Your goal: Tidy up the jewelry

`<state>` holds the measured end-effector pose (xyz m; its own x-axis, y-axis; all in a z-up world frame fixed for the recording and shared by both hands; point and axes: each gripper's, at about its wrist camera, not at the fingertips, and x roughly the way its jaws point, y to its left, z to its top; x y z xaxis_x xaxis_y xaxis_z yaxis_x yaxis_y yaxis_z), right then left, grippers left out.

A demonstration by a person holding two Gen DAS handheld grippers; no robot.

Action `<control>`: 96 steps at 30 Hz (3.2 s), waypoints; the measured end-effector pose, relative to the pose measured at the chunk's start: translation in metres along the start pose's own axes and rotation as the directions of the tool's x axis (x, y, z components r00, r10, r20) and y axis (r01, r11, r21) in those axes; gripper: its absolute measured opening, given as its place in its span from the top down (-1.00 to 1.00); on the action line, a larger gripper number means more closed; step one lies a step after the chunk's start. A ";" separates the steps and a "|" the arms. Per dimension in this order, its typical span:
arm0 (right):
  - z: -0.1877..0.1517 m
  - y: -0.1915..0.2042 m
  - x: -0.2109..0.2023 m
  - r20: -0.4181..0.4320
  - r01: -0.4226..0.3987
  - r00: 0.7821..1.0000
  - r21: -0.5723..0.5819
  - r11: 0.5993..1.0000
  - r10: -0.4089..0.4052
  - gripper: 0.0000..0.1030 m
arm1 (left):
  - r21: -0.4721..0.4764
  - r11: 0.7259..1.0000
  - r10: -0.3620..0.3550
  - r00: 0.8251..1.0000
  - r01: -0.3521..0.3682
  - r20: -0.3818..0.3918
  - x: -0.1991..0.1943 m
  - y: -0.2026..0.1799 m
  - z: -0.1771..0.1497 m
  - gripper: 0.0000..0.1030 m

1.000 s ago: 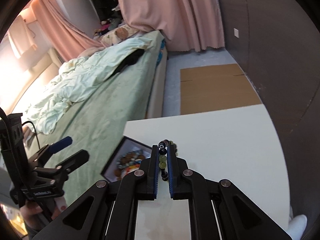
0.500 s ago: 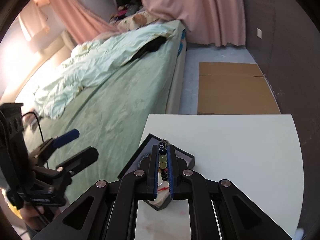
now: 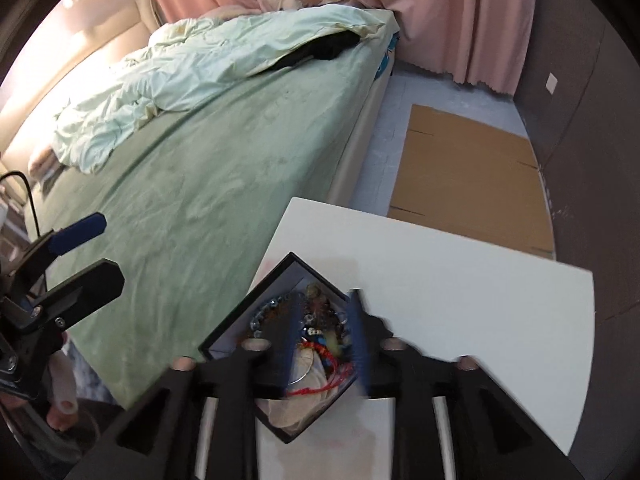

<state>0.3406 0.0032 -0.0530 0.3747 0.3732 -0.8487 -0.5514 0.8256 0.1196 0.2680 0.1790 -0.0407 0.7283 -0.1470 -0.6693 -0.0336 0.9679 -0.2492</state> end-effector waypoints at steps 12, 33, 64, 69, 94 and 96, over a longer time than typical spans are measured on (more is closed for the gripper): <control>-0.025 -0.025 -0.060 0.082 0.023 0.996 0.085 0.996 -0.030 0.11 | 0.090 0.996 -0.014 1.000 0.014 -0.005 -0.013 -0.031 -0.002 -0.99; -0.109 -0.056 -0.180 0.260 -0.055 0.966 0.230 0.972 -0.007 -0.81 | 0.130 0.991 -0.045 0.995 0.034 0.084 -0.111 -0.099 -0.025 -0.99; -0.260 -0.021 -0.286 0.410 -0.020 0.908 0.247 0.969 -0.086 -0.82 | 0.202 0.977 -0.115 0.967 0.068 0.229 -0.244 -0.159 -0.137 -0.99; -0.261 -0.018 -0.290 0.430 -0.020 0.899 0.227 0.974 -0.082 -0.81 | 0.194 0.979 -0.101 0.965 0.054 0.241 -0.247 -0.161 -0.139 -0.99; -0.272 -0.033 -0.272 0.434 -0.043 0.896 0.300 0.953 -0.096 -0.82 | 0.168 0.985 -0.074 0.972 0.037 0.224 -0.227 -0.157 -0.143 -0.99; -0.273 -0.034 -0.273 0.433 -0.045 0.896 0.301 0.952 -0.095 -0.82 | 0.174 0.984 -0.071 0.971 0.032 0.226 -0.229 -0.158 -0.144 -0.99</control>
<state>0.0536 -0.2423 0.0342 0.7111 0.4394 -0.5488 -0.3174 0.8972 0.3070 0.0081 0.0300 0.0506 0.8647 -0.1656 -0.4742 0.1091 0.9835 -0.1445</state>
